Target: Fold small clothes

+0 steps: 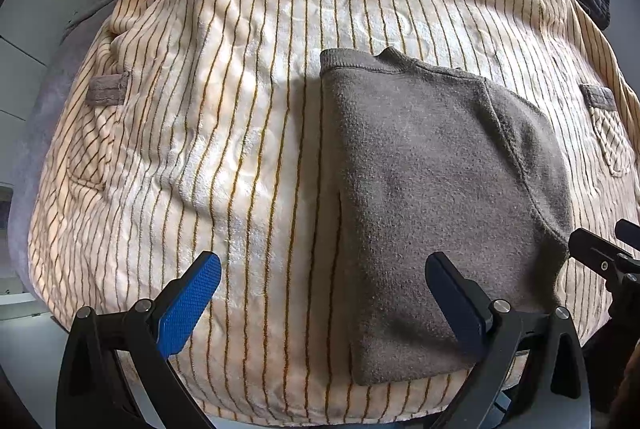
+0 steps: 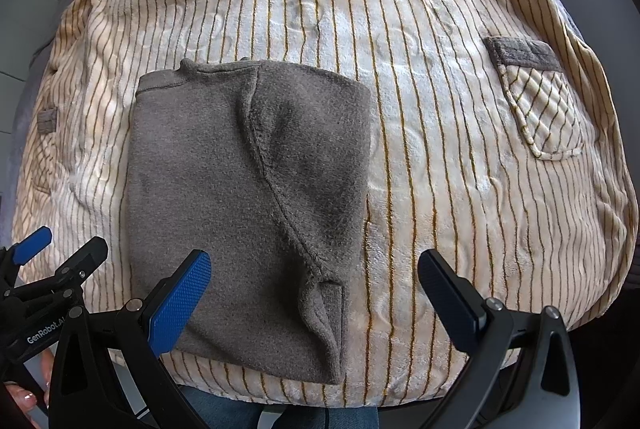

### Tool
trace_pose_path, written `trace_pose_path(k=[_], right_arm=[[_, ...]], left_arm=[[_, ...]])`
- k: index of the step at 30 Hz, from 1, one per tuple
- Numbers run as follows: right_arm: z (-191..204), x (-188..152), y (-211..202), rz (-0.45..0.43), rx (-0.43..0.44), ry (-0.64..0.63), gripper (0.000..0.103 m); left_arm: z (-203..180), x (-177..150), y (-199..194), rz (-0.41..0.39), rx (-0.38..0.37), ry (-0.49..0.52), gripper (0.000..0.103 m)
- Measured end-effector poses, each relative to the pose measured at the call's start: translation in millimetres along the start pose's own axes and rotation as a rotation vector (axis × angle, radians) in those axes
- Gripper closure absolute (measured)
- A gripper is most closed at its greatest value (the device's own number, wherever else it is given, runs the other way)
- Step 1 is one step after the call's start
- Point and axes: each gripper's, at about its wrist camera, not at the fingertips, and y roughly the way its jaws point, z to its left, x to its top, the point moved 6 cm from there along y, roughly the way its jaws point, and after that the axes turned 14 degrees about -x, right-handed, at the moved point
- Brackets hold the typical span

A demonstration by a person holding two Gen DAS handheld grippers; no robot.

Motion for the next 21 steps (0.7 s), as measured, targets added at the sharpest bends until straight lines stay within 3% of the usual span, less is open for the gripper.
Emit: trace_pose_path(k=[21], right_arm=[[2.1, 1.0, 1.0, 0.001, -0.011, -0.018, 0.0]], left_arm=[[-2.2, 6.5, -5.9, -0.026, 0.015, 0.023, 0.001]])
